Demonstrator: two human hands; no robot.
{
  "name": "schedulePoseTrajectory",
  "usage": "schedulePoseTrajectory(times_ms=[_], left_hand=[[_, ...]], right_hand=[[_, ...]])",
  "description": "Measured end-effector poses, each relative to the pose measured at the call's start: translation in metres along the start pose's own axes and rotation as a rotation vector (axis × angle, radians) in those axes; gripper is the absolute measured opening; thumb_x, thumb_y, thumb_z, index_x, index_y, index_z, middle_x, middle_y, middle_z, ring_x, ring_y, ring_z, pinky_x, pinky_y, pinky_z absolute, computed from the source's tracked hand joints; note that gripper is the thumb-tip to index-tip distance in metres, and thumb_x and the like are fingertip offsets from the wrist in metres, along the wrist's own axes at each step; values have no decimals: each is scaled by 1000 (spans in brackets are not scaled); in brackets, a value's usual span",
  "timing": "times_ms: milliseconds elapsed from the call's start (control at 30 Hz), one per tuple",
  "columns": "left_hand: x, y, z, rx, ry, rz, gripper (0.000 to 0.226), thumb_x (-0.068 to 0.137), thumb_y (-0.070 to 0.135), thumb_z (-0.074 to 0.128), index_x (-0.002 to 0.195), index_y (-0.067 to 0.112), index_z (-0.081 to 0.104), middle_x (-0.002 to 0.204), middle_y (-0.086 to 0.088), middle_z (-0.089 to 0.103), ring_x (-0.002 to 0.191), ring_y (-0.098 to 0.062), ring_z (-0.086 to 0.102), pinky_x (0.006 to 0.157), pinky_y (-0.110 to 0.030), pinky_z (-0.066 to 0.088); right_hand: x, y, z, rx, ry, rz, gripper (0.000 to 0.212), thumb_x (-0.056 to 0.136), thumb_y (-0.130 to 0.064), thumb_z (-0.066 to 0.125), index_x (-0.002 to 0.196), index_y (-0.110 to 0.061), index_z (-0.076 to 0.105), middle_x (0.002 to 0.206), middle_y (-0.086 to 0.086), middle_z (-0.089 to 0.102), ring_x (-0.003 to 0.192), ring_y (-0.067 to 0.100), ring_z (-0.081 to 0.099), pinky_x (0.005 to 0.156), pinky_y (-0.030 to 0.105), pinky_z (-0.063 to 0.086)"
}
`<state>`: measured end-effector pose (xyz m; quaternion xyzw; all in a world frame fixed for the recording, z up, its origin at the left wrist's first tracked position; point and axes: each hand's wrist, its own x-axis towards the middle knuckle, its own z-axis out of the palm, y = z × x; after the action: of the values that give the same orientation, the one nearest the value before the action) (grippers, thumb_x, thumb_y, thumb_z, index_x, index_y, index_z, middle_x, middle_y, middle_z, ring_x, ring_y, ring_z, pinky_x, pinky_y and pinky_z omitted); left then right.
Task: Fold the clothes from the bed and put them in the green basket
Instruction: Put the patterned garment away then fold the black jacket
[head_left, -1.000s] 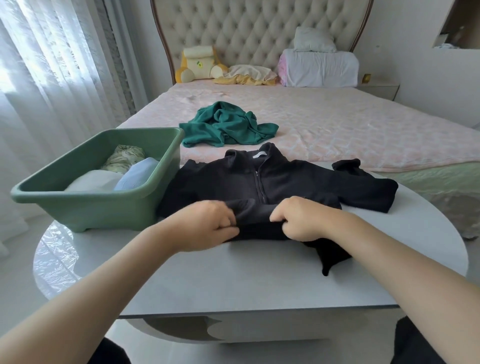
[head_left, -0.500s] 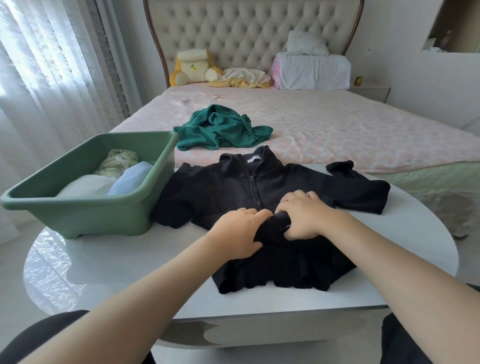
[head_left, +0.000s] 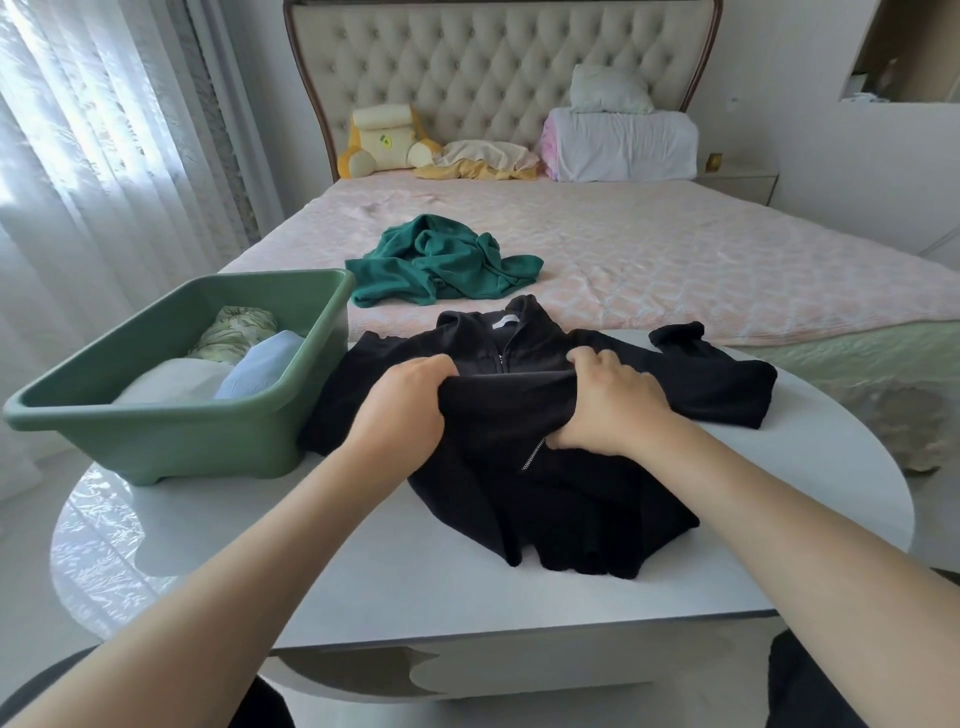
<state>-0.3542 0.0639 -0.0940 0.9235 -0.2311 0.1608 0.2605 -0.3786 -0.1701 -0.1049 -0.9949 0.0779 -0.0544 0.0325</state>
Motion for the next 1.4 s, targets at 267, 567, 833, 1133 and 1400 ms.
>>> schedulePoseTrajectory(times_ms=[267, 567, 833, 1133, 1400], left_hand=[[0, -12, -10, 55, -466, -193, 18, 83, 31, 66, 86, 17, 55, 73, 9, 53, 67, -11, 52, 55, -25, 40], [3, -28, -12, 63, 184, 175, 29, 74, 0, 61, 74, 25, 47, 79, 10, 48, 78, -21, 51, 61, -35, 44], [-21, -61, 4, 251, -643, 131, 60, 76, -6, 49, 116, 38, 53, 119, 16, 55, 105, -16, 56, 88, -35, 52], [-32, -52, -9, 175, -519, 53, 52, 69, -4, 37, 92, 39, 55, 91, 22, 61, 85, -6, 58, 72, -30, 53], [-41, -41, 20, 268, -766, -48, 27, 76, 6, 42, 70, 31, 37, 87, 7, 49, 83, -21, 53, 63, -30, 42]], right_hand=[[-5, 1, 0, 344, -288, -65, 32, 70, -39, 84, 81, -18, 63, 80, -6, 63, 77, 16, 60, 60, 28, 42], [0, -7, -1, 223, 616, -274, 35, 64, 13, 51, 71, -19, 40, 67, -2, 44, 57, 25, 41, 48, 28, 22], [-4, 6, 19, -137, -104, -557, 20, 71, -15, 61, 72, -25, 43, 80, -11, 45, 80, 16, 49, 65, 31, 36], [-31, -14, -8, 130, -454, -454, 58, 70, -38, 83, 115, -44, 48, 80, -12, 58, 71, 3, 55, 63, 23, 42], [-41, -45, -6, 82, -441, -470, 52, 88, -72, 46, 135, -48, 53, 111, -15, 51, 109, 13, 53, 95, 32, 39]])
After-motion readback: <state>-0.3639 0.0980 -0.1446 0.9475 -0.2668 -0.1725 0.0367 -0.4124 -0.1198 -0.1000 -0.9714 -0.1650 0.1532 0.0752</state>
